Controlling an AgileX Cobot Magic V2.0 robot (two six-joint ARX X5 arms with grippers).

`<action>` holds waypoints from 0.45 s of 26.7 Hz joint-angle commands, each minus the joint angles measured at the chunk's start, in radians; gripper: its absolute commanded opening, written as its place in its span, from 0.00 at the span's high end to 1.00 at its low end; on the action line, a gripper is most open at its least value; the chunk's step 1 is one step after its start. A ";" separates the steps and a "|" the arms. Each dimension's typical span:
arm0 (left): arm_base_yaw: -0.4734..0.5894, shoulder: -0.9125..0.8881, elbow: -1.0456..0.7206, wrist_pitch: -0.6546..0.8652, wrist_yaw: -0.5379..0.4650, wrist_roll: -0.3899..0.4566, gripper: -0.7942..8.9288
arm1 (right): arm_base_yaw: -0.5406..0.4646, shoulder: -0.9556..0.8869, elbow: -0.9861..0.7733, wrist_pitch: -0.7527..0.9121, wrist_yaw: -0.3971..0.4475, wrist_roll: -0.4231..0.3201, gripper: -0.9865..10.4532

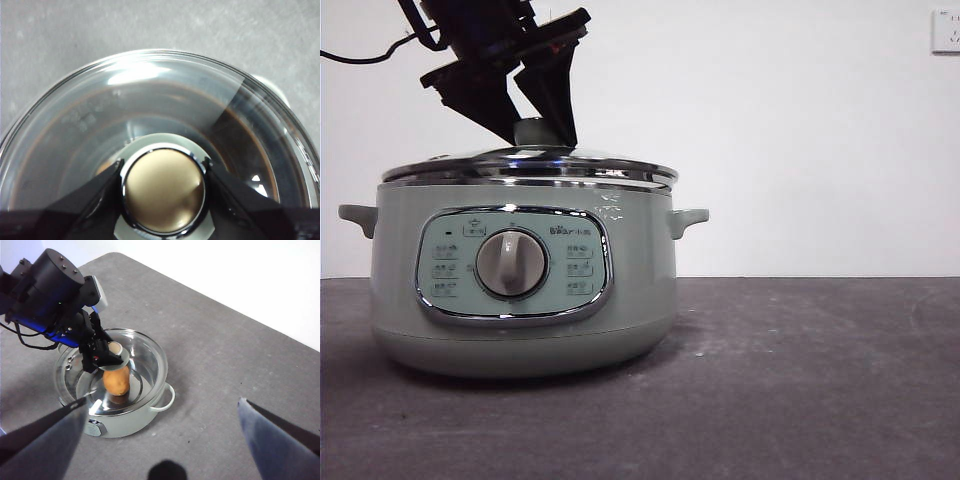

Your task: Pick up the potato,open the lid,put the potato in the pot,close the lid

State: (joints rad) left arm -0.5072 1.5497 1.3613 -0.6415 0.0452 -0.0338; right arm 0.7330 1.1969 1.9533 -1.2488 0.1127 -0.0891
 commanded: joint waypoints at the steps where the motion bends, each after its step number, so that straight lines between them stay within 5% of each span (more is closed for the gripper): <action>1: -0.010 0.019 -0.018 -0.062 0.011 0.010 0.93 | 0.001 0.000 -0.001 0.005 0.002 0.013 0.48; 12: -0.010 0.019 -0.018 -0.054 -0.124 0.012 0.93 | 0.001 0.000 -0.001 -0.021 0.002 0.014 0.48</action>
State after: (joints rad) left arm -0.5182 1.5536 1.3636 -0.6567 -0.0582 -0.0376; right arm 0.7330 1.1973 1.9533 -1.2732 0.1127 -0.0883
